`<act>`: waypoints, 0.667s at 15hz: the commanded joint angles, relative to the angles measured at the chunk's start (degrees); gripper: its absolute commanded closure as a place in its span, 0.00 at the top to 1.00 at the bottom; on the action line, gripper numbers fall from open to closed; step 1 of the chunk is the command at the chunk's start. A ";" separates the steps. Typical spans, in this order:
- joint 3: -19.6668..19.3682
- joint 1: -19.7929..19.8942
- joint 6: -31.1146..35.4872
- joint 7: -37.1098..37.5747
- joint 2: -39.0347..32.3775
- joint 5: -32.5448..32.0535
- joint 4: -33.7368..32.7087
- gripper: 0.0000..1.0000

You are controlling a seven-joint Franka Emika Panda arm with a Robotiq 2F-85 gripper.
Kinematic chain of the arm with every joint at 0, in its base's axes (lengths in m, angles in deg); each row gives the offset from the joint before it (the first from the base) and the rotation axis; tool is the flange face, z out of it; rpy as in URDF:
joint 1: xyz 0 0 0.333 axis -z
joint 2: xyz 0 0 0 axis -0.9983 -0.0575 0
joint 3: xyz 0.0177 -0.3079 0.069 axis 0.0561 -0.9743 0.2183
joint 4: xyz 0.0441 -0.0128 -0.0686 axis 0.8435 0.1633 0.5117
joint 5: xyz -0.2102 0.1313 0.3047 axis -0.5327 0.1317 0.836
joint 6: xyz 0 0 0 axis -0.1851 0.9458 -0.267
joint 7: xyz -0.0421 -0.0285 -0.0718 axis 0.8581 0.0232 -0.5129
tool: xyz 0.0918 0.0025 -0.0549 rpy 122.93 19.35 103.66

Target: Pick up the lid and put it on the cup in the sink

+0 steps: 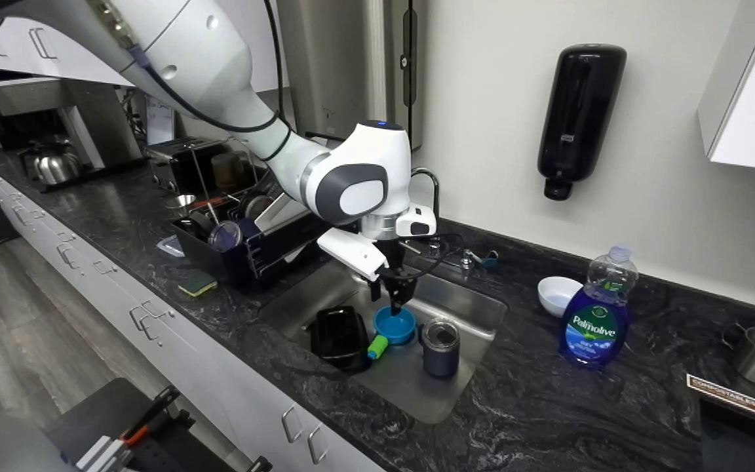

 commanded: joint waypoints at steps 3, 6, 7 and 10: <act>-0.46 -1.70 4.10 1.64 5.50 0.16 8.24 0.99; -0.43 -2.09 4.50 2.11 7.09 0.73 10.45 1.00; -0.51 -2.12 4.40 2.20 7.26 0.61 10.81 1.00; -0.42 -2.08 4.80 1.09 7.89 1.22 11.77 1.00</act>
